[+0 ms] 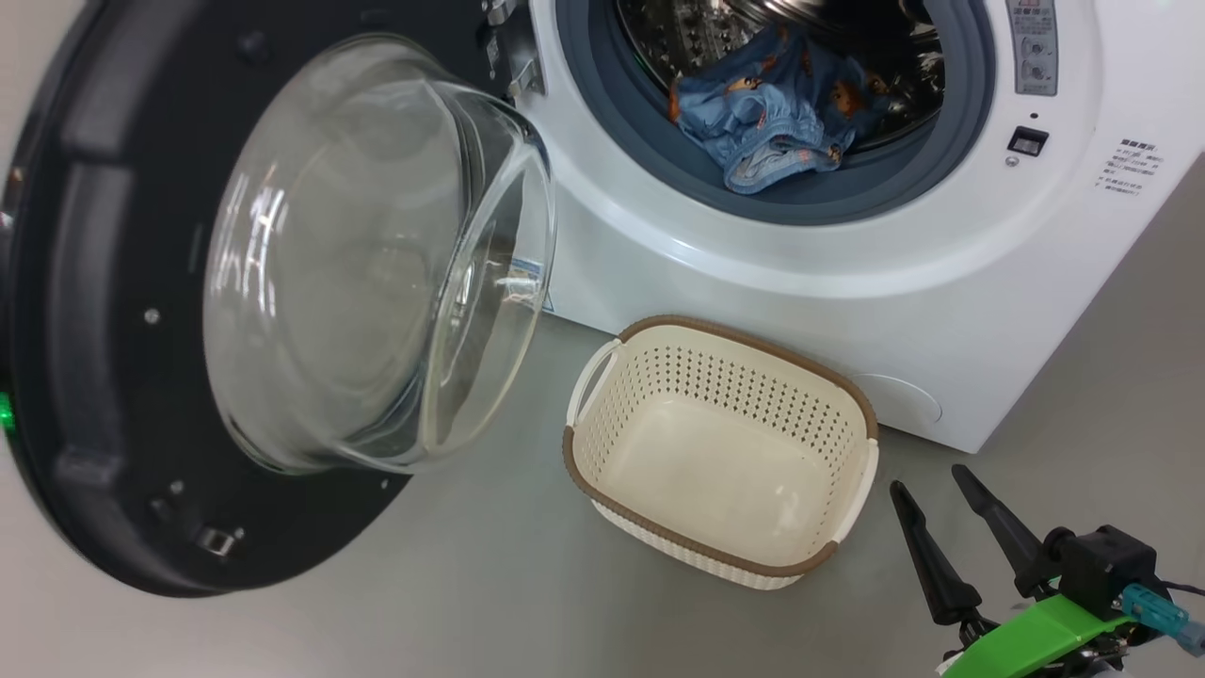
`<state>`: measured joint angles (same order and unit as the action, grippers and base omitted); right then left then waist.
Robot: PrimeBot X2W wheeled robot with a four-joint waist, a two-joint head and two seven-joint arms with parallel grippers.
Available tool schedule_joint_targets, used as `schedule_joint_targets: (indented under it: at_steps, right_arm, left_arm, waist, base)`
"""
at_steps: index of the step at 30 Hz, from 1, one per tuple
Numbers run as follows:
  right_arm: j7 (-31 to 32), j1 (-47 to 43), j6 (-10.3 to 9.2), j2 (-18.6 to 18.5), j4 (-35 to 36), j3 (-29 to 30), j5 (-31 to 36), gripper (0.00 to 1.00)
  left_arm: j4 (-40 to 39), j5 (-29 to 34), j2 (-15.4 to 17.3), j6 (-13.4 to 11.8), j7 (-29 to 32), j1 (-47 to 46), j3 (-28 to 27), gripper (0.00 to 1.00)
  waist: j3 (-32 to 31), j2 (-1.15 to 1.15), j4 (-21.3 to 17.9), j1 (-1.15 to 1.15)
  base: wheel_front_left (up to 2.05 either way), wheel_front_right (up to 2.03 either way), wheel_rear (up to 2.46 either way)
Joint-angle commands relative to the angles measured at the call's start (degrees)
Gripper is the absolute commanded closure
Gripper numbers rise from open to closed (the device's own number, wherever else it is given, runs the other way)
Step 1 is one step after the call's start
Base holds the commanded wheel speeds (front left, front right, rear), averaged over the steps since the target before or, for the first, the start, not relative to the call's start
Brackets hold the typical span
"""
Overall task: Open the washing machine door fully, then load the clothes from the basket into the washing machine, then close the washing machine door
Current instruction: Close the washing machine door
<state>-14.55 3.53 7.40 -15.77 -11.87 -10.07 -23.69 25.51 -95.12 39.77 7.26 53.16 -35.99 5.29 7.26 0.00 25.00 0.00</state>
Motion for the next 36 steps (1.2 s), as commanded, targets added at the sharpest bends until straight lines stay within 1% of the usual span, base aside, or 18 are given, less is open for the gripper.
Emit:
schedule_joint_targets:
  at_steps: [1, 9, 10, 16, 17, 19, 25, 36]
  right_arm:
    - [-0.4, -0.3, 0.09, -0.2, 1.2, -0.8, 0.5, 0.00]
    - [-0.4, -0.8, 0.09, 0.3, 1.5, -0.3, 0.8, 0.00]
    - [-0.4, -0.9, 0.09, 0.6, 1.6, -0.1, 0.8, 0.00]
    - [-0.4, -1.0, 0.09, 1.2, 1.9, 0.8, 0.8, 0.00]
    - [-0.4, -1.0, 0.09, 1.2, 1.9, 0.8, 0.8, 0.00]
    - [-0.4, -1.1, 0.09, 1.4, 2.0, 0.9, 0.9, 0.00]
    - [-0.4, -1.3, 0.09, 2.0, 2.1, 1.2, 1.1, 0.00]
    - [-0.4, -0.7, 0.09, 3.3, 2.7, 1.7, 1.4, 0.00]
  left_arm:
    - [-2.5, -0.5, 2.5, 0.2, 1.2, -0.4, -2.0, 1.00]
    - [-7.9, -0.5, 0.1, 0.2, 4.0, 1.0, -2.3, 1.00]
    - [-9.5, -0.9, -0.8, 0.2, 4.8, 1.2, -2.4, 1.00]
    - [-15.0, -0.9, -3.5, 0.2, 6.7, 1.6, -2.2, 1.00]
    - [-15.0, -0.9, -3.5, 0.2, 6.7, 1.6, -2.2, 1.00]
    - [-16.8, -1.1, -4.8, 0.2, 7.3, 1.7, -2.1, 1.00]
    - [-21.0, -0.2, -7.9, 0.2, 8.1, 1.9, -0.9, 1.00]
    - [-22.4, 2.8, -13.1, 0.2, 6.1, -0.4, 0.5, 1.00]
  waist:
    - [-0.5, 0.00, -0.2, 0.00]
    - [-1.1, 0.00, -1.6, 0.00]
    - [-1.2, 0.00, -2.1, 0.00]
    - [-1.1, 0.00, -4.1, 0.00]
    - [-1.1, 0.00, -4.1, 0.00]
    - [-1.2, 0.00, -4.8, 0.00]
    - [-1.4, 0.00, -7.8, 0.00]
    - [0.0, 0.00, -14.9, 0.00]
  base:
    - [0.00, 0.00, 0.00]
    - [0.00, 0.00, 0.00]
    - [0.00, 0.00, 0.00]
    - [0.00, 0.00, 0.00]
    - [0.00, 0.00, 0.00]
    - [0.00, 0.00, 0.00]
    - [0.00, 0.00, 0.00]
    - [0.00, 0.00, 0.00]
